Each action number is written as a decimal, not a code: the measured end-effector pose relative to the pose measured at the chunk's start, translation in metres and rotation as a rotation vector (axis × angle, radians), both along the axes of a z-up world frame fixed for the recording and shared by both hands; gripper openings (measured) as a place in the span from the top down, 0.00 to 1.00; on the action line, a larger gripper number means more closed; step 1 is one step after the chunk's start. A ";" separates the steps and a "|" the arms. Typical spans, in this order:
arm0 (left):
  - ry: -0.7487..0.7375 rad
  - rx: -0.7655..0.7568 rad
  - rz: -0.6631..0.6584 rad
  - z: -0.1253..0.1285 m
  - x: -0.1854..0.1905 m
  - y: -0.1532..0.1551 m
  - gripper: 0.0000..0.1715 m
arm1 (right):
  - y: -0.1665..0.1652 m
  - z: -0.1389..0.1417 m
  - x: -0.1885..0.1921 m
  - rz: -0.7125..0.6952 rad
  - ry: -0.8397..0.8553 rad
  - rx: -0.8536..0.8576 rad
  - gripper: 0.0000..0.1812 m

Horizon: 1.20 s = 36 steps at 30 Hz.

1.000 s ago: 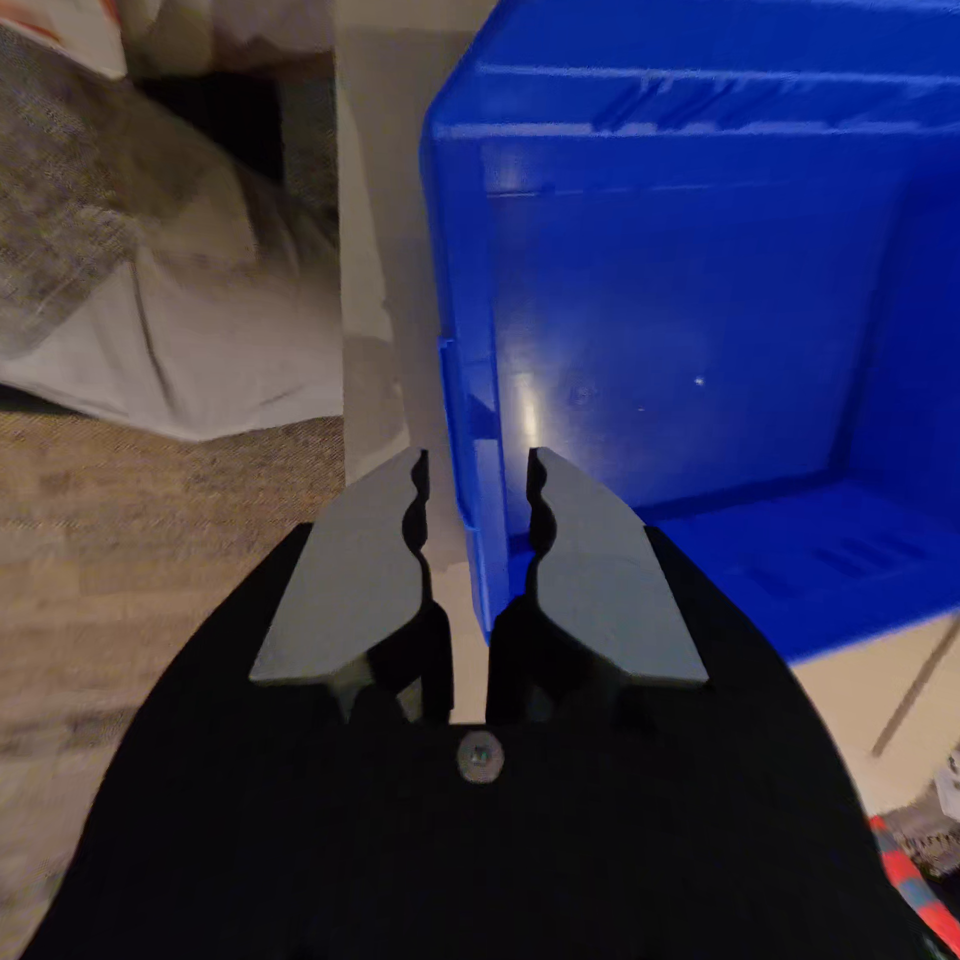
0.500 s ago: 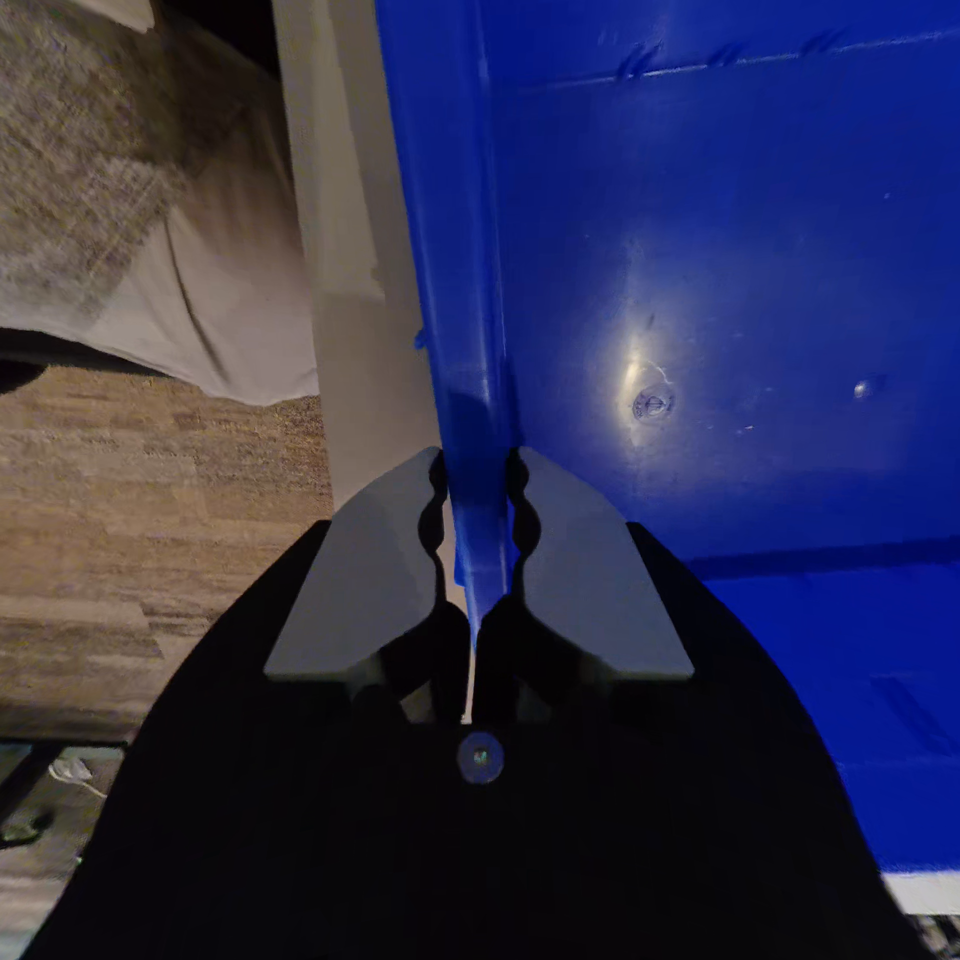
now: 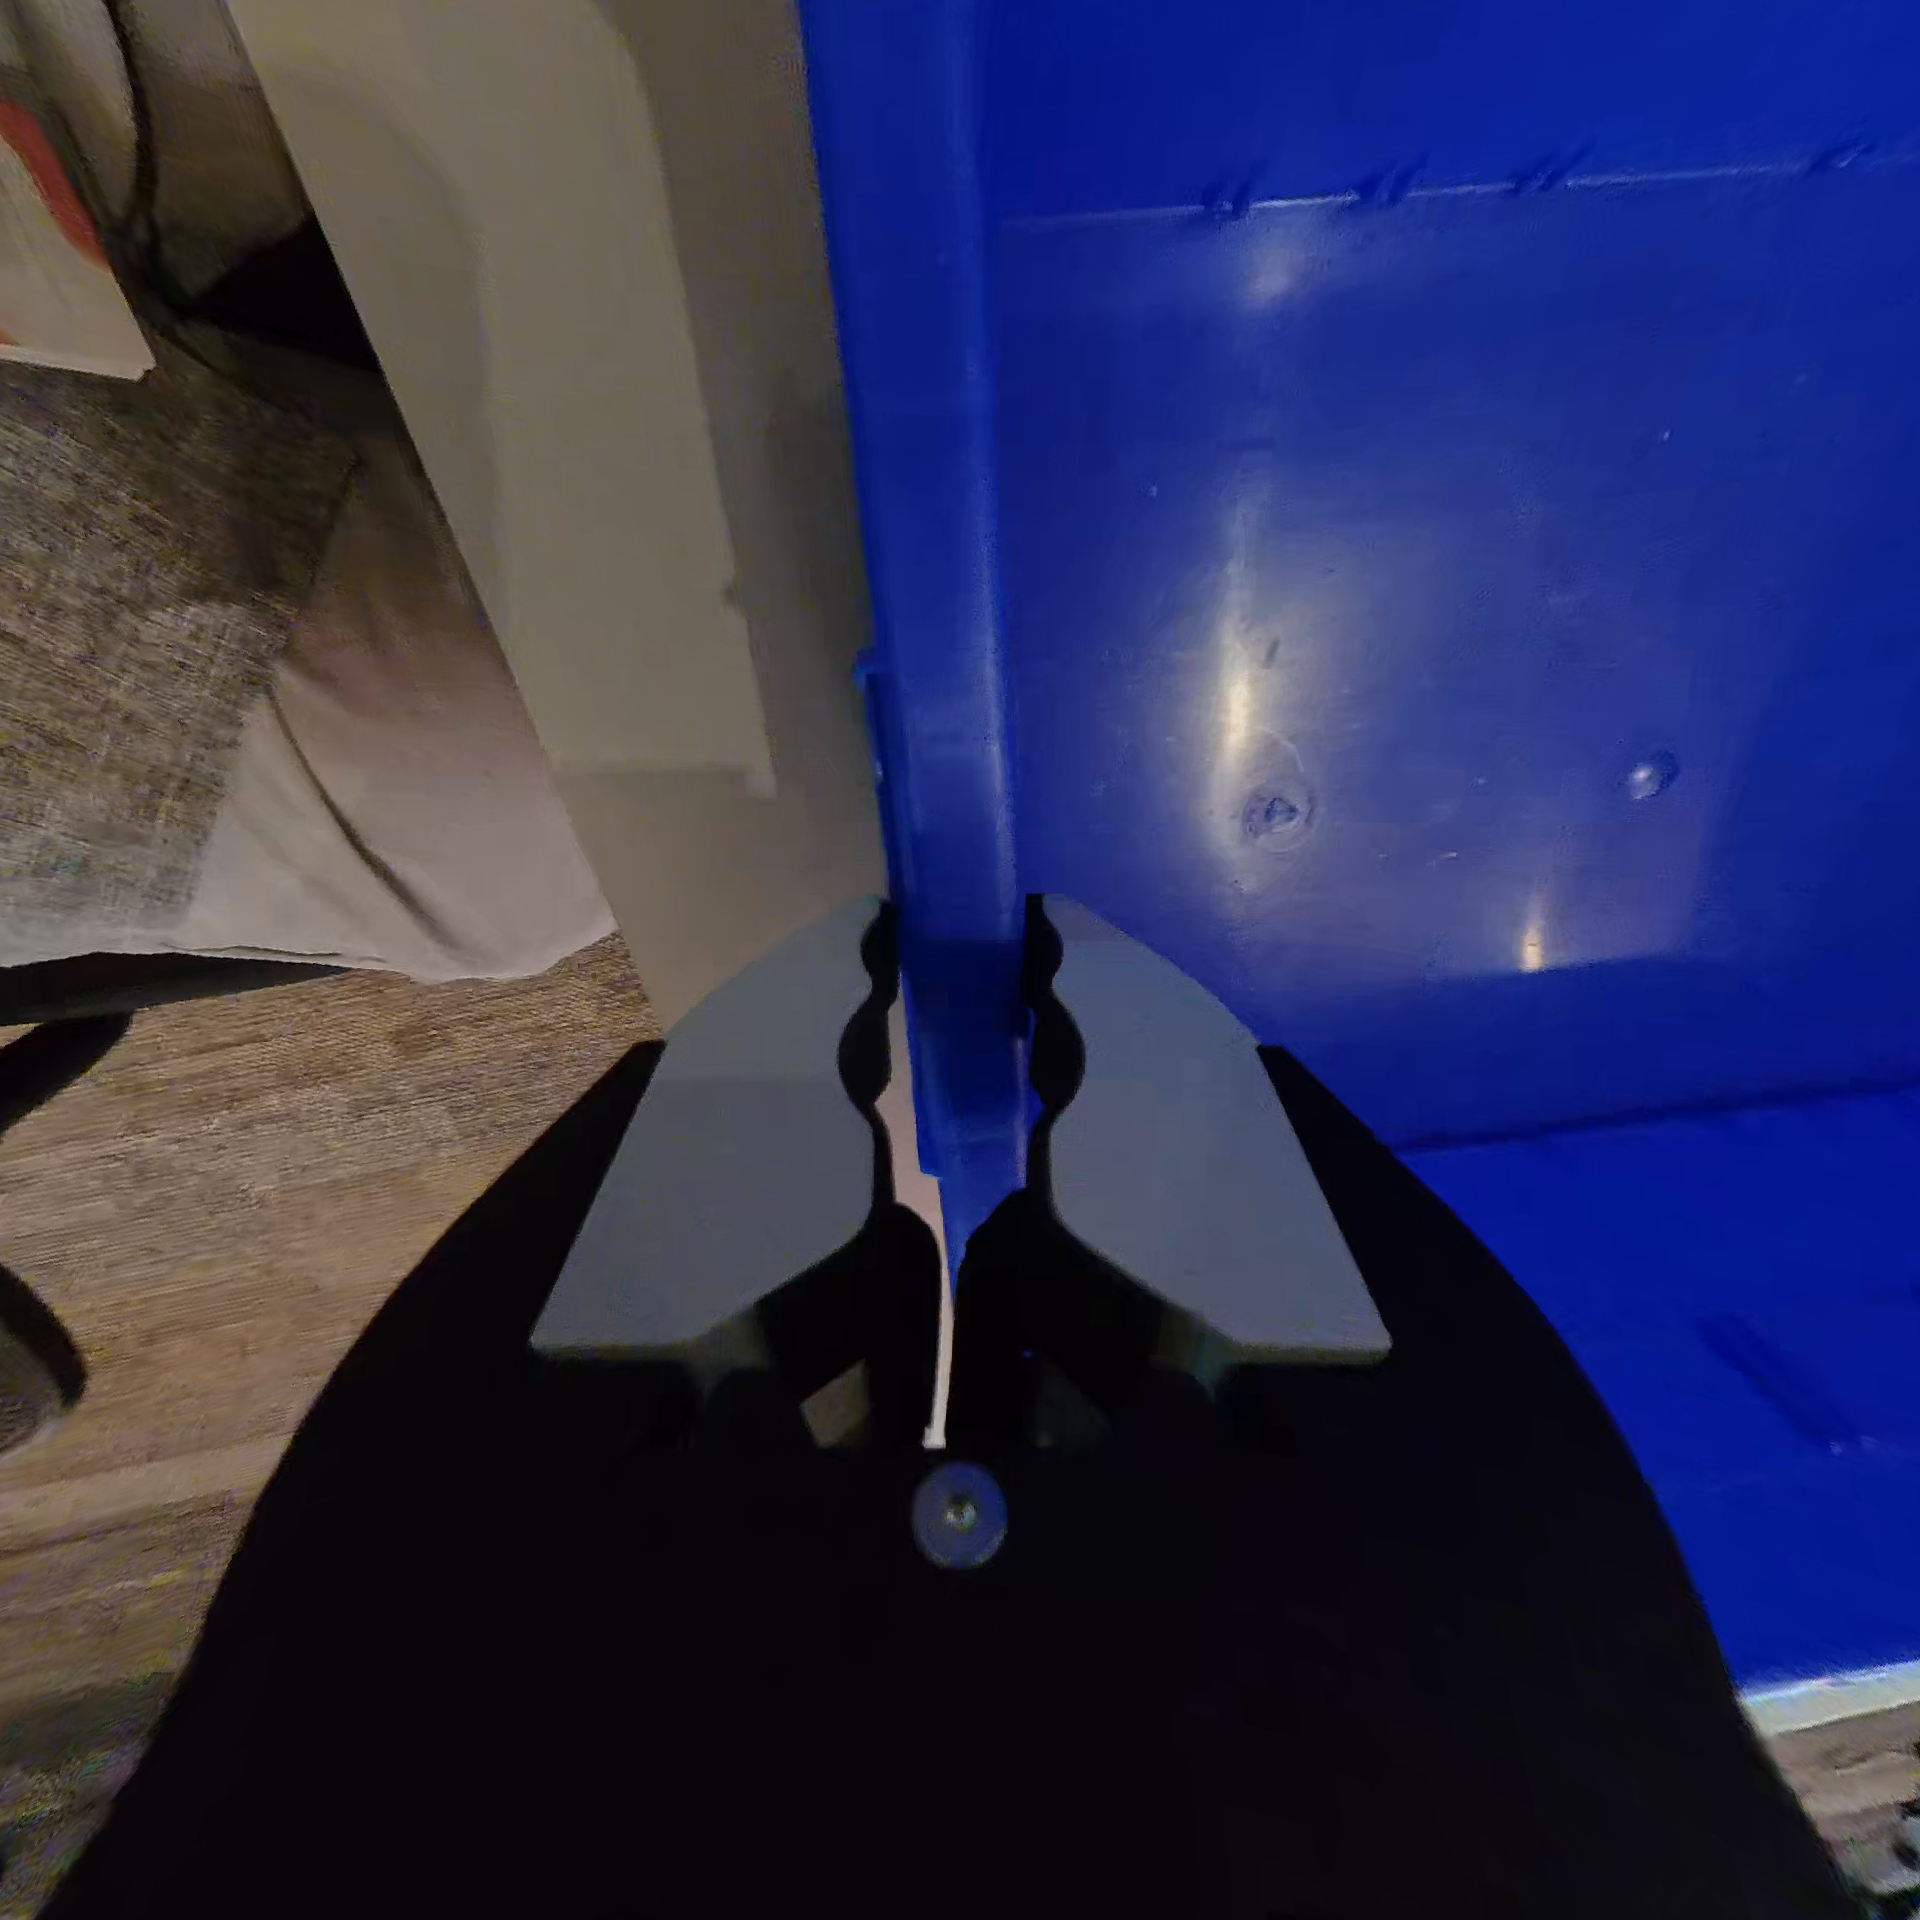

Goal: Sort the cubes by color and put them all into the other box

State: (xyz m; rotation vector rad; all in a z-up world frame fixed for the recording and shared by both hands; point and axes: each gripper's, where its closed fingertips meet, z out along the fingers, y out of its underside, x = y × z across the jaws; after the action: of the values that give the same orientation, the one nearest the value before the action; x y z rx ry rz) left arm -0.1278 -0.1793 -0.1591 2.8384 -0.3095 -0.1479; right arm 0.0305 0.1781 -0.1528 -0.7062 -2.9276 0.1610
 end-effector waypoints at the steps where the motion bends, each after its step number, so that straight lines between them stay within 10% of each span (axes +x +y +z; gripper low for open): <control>1: -0.001 0.002 -0.002 0.000 0.003 -0.001 0.86 | 0.000 0.000 0.000 0.018 0.009 0.009 0.87; 36: -0.043 -0.041 -0.086 0.001 0.005 -0.005 0.86 | 0.033 -0.001 -0.036 0.108 -0.006 0.059 0.87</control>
State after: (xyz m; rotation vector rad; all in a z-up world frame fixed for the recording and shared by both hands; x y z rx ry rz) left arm -0.1227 -0.1846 -0.1584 2.7917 -0.4393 -0.0976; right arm -0.0057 0.2108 -0.1534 -0.5421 -2.9632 0.0830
